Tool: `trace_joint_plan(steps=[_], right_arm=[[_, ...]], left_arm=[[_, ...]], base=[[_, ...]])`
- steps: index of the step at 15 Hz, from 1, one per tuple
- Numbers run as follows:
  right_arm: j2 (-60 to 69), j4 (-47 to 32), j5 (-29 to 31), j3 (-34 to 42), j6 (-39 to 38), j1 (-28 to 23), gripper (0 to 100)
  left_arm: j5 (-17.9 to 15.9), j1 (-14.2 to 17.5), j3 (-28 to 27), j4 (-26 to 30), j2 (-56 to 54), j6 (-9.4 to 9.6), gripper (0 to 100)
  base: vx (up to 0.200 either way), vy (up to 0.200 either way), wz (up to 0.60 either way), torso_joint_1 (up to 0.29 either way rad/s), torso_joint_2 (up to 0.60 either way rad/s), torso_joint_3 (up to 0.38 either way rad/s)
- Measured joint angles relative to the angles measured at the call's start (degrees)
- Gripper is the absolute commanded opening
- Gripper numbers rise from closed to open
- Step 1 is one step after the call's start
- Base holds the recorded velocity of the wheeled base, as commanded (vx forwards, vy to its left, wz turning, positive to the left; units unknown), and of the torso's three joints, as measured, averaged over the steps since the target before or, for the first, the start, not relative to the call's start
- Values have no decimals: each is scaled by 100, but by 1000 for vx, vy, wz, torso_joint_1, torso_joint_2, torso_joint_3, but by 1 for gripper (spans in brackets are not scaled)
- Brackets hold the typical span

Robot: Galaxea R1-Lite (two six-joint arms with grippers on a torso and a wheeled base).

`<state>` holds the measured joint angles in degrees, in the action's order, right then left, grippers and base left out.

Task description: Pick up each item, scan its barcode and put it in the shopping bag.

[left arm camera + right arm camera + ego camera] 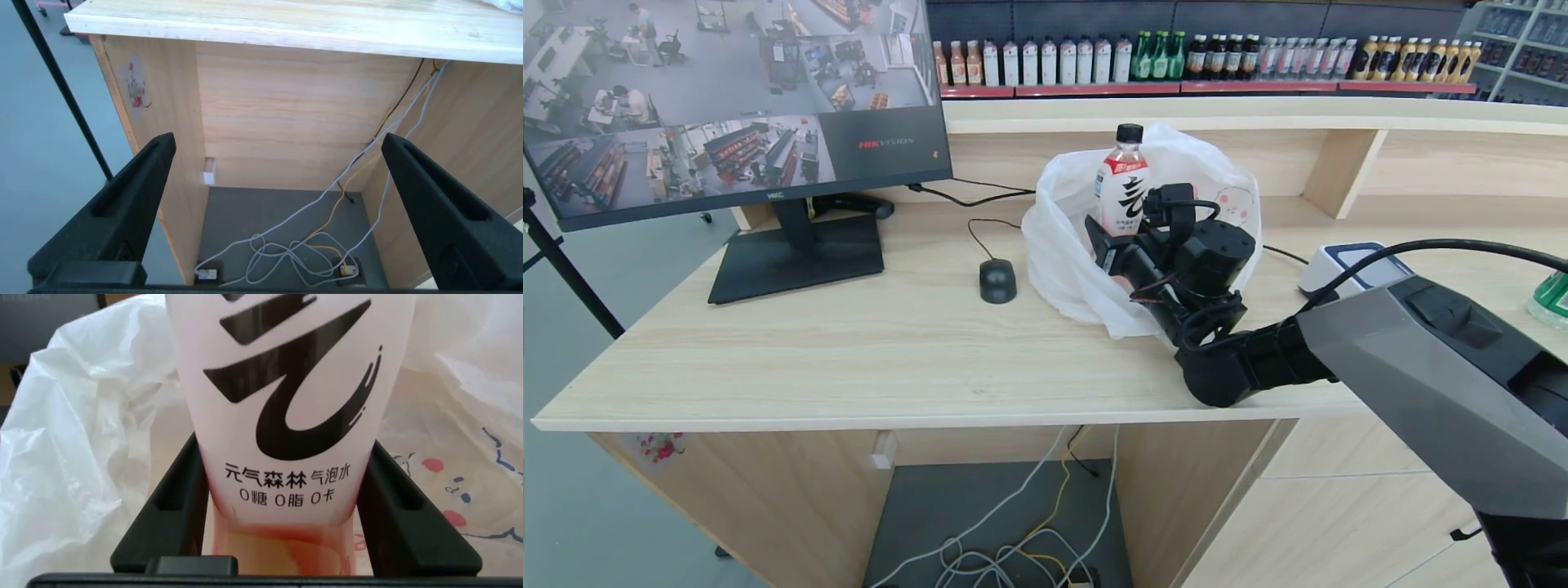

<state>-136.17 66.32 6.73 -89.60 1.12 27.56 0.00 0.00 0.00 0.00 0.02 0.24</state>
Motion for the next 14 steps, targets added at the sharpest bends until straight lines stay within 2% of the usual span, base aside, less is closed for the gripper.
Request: trace_joint_plan(steps=[14], right_arm=[[180, 49, 2, 611, 0, 11, 0]], left_arm=[[0, 0, 0, 0, 0, 2, 100]], base=[[0, 0, 0, 0, 0, 0]])
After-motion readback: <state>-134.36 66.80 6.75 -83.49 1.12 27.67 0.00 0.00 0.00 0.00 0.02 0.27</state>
